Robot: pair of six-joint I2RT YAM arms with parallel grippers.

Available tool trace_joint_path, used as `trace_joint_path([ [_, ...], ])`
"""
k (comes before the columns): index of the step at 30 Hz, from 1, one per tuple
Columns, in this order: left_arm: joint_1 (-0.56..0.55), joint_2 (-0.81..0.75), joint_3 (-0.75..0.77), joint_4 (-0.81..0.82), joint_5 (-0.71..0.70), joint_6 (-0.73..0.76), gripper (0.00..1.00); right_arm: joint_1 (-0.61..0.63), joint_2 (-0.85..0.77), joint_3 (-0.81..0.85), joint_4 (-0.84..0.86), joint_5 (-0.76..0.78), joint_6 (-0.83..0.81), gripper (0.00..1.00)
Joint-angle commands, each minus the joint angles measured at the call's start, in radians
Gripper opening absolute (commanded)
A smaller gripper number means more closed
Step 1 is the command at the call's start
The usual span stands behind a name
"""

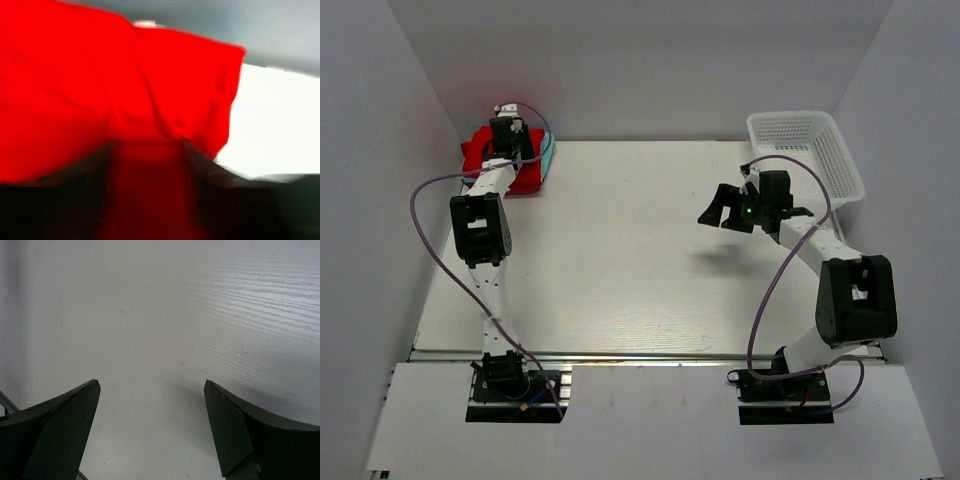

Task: Fold and stack the t-shirts
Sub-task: Put the neatly folded tshirt into the corner of the board with the left arm

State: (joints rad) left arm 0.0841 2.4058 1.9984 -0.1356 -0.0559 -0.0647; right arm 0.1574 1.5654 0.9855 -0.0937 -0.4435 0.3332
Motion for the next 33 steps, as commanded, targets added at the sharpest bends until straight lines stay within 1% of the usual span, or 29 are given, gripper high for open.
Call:
trace_joint_path([
  [1,0.008,-0.183,0.046,-0.030,0.014,-0.033,0.82,0.002,-0.108,-0.001,0.055,-0.027,-0.019,0.90],
  [2,0.008,-0.203,0.060,-0.030,0.027,-0.046,0.88,0.004,-0.120,-0.005,0.055,-0.029,-0.025,0.90],
  [3,0.008,-0.227,0.060,-0.100,0.046,-0.061,0.99,0.002,-0.136,-0.011,0.054,-0.034,-0.022,0.90],
  [4,0.008,-0.288,0.047,-0.119,0.072,-0.085,1.00,0.001,-0.177,-0.024,0.058,-0.035,-0.022,0.90],
  [5,-0.007,-0.325,0.019,-0.119,0.134,-0.086,1.00,0.004,-0.192,-0.042,0.058,-0.038,-0.025,0.90],
  [6,-0.007,-0.367,-0.013,-0.119,0.160,-0.086,1.00,0.002,-0.226,-0.050,0.066,-0.040,-0.022,0.90],
  [7,-0.020,-0.446,-0.085,-0.119,0.215,-0.095,1.00,0.001,-0.258,-0.080,0.068,-0.043,-0.022,0.90],
  [9,-0.020,-0.529,-0.168,-0.119,0.281,-0.133,1.00,0.002,-0.309,-0.099,0.063,-0.041,-0.022,0.90],
  [10,-0.029,-0.571,-0.262,-0.119,0.310,-0.171,1.00,0.001,-0.342,-0.131,0.058,-0.041,-0.020,0.90],
  [11,-0.029,-0.617,-0.321,-0.128,0.311,-0.188,1.00,0.001,-0.382,-0.143,0.058,-0.040,-0.019,0.90],
  [12,-0.040,-0.716,-0.385,-0.128,0.323,-0.208,1.00,-0.002,-0.401,-0.156,0.060,-0.037,-0.019,0.90],
  [13,-0.040,-0.770,-0.526,-0.096,0.336,-0.224,1.00,-0.001,-0.422,-0.197,0.057,-0.034,-0.016,0.90],
  [14,-0.064,-0.877,-0.602,-0.076,0.337,-0.242,1.00,0.001,-0.480,-0.209,0.052,-0.023,-0.013,0.90],
  [15,-0.075,-0.928,-0.669,-0.059,0.337,-0.251,1.00,-0.002,-0.498,-0.220,0.049,-0.017,-0.013,0.90],
  [16,-0.086,-0.980,-0.790,-0.039,0.337,-0.251,1.00,-0.001,-0.533,-0.250,0.037,-0.011,-0.013,0.90],
  [18,-0.122,-1.072,-0.919,-0.057,0.326,-0.261,1.00,-0.001,-0.579,-0.272,-0.003,0.029,-0.011,0.90],
  [19,-0.133,-1.164,-0.956,-0.082,0.336,-0.273,1.00,-0.002,-0.603,-0.280,-0.026,0.046,-0.010,0.90],
  [20,-0.144,-1.212,-0.993,-0.091,0.350,-0.285,1.00,-0.002,-0.628,-0.288,-0.035,0.067,-0.005,0.90],
  [21,-0.162,-1.262,-1.060,-0.091,0.378,-0.285,1.00,-0.001,-0.652,-0.329,-0.037,0.089,0.000,0.90],
  [22,-0.162,-1.313,-1.088,-0.101,0.378,-0.285,1.00,-0.001,-0.665,-0.344,-0.022,0.097,0.000,0.90],
  [23,-0.174,-1.414,-1.113,-0.119,0.358,-0.299,1.00,-0.001,-0.704,-0.364,-0.017,0.095,0.000,0.90],
  [24,-0.175,-1.459,-1.148,-0.131,0.306,-0.308,1.00,-0.002,-0.718,-0.414,-0.012,0.097,-0.003,0.90],
  [27,-0.184,-1.557,-1.158,-0.197,0.199,-0.308,1.00,-0.001,-0.769,-0.476,0.023,0.092,-0.003,0.90],
  [29,-0.184,-1.567,-1.158,-0.197,0.208,-0.308,1.00,-0.002,-0.792,-0.495,0.052,0.085,0.009,0.90],
  [30,-0.193,-1.567,-1.158,-0.188,0.249,-0.308,1.00,-0.001,-0.803,-0.520,0.066,0.081,0.019,0.90],
  [33,-0.193,-1.542,-1.149,-0.176,0.289,-0.299,1.00,-0.002,-0.849,-0.542,0.081,0.068,0.021,0.90],
])
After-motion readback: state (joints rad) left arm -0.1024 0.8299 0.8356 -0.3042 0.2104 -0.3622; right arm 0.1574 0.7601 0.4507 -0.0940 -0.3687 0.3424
